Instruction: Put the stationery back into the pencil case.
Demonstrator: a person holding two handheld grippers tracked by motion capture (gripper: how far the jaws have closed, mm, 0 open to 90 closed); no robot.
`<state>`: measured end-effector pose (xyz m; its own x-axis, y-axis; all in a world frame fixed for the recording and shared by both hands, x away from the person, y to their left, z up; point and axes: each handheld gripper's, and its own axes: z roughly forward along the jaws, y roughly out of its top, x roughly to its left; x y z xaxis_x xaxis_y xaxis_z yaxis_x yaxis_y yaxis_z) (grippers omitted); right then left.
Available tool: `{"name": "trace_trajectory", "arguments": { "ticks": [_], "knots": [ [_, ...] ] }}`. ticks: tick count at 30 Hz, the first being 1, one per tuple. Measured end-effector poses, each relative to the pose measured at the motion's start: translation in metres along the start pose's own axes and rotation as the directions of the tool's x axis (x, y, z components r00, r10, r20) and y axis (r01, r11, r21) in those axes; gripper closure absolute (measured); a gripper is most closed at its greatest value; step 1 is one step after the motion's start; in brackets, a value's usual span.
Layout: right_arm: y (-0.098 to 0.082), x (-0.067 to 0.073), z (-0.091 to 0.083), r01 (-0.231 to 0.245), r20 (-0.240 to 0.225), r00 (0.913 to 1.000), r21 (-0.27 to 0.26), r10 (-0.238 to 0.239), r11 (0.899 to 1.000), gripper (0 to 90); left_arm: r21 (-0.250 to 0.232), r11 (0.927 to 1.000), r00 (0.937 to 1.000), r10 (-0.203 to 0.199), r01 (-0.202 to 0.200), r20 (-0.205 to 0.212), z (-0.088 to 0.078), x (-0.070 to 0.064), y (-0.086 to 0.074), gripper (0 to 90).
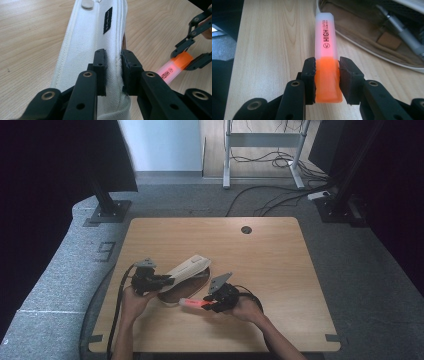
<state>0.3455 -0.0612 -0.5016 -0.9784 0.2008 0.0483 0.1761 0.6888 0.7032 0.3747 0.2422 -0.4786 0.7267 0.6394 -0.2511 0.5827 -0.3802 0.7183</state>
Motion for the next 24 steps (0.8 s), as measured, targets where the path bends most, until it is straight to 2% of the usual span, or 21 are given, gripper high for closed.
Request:
{"name": "trace_trajectory", "arguments": {
  "ticks": [9,24],
  "knots": [
    [0.006,-0.011,-0.007,-0.023,0.042,0.9988,-0.016,0.024,1.000,66.1,-0.010,0.9999,1.0000,-0.006,0.006,-0.006,-0.001,0.000,0.001,76.6],
    [0.021,-0.028,0.013,-0.030,0.088,0.9957,0.000,0.029,1.000,66.1,-0.016,0.9998,1.0000,-0.006,0.006,-0.005,-0.001,-0.001,0.001,76.7]
  ]
}}
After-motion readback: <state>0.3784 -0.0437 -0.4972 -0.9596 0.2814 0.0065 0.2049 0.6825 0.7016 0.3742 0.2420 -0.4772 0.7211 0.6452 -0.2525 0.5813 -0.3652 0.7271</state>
